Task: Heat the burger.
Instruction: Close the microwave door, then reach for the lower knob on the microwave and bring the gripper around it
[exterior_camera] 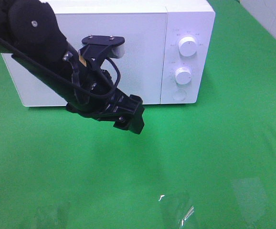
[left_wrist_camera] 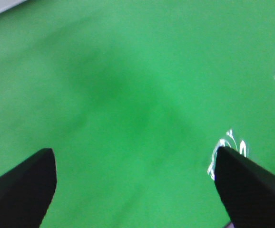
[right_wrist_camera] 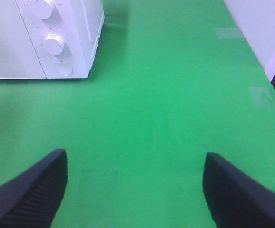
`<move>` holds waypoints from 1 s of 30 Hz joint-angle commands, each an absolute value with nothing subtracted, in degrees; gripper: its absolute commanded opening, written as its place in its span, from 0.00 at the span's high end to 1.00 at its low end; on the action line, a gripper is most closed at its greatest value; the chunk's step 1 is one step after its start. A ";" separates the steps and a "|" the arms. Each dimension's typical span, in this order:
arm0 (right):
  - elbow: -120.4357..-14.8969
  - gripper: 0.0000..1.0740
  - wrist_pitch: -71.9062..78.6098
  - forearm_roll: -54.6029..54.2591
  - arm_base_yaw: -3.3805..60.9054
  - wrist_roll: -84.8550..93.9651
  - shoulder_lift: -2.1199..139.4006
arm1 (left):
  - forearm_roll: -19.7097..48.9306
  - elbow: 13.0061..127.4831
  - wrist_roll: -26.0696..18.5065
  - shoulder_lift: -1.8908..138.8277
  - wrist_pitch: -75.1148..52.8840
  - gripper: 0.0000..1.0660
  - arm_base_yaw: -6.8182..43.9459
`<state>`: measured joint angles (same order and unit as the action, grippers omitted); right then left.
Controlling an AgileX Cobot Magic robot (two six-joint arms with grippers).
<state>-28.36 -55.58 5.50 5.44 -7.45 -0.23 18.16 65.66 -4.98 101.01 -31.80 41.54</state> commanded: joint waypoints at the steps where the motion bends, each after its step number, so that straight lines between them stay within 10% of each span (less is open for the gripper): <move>1: -28.25 0.30 -55.18 5.44 5.27 -7.39 -1.78 | 18.68 66.29 -4.98 98.72 -40.51 0.22 41.77; 11: -28.25 0.30 -55.18 5.44 5.27 -7.39 -1.78 | 17.76 66.18 -4.76 95.23 -54.55 0.22 41.08; 30: -28.25 0.30 -55.18 5.44 5.27 -7.39 -1.78 | 13.92 62.91 -5.33 83.65 -68.35 0.22 12.66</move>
<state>-28.36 -55.58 5.50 5.44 -7.45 -0.23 15.07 64.86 -5.16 86.75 -66.81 16.79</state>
